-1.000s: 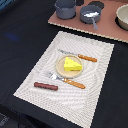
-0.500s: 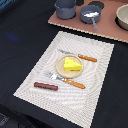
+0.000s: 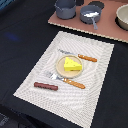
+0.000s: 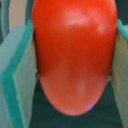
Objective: Interact with the objects in diverse but meaningful ways.
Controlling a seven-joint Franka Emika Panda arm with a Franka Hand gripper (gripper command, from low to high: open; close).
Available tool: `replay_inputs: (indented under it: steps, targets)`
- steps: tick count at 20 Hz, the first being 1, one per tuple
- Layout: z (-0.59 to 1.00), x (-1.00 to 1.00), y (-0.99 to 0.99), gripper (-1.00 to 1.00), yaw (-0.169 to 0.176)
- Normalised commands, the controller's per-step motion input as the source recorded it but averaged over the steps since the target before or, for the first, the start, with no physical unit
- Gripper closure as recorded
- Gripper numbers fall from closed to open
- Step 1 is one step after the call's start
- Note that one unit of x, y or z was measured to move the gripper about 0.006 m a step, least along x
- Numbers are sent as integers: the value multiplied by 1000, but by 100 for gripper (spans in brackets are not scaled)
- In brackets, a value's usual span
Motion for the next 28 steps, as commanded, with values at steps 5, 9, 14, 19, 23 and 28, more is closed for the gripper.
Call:
replay_inputs:
  steps: [5,9,14,19,23,28]
  targets:
    - [-394,-249,-2,100,19]
    - [-72,-318,0,100,6]
    - [94,-334,2,-100,1]
    - [246,-197,1,-100,7]
    - [234,-136,0,-100,5]
    - [197,135,-411,-100,1]
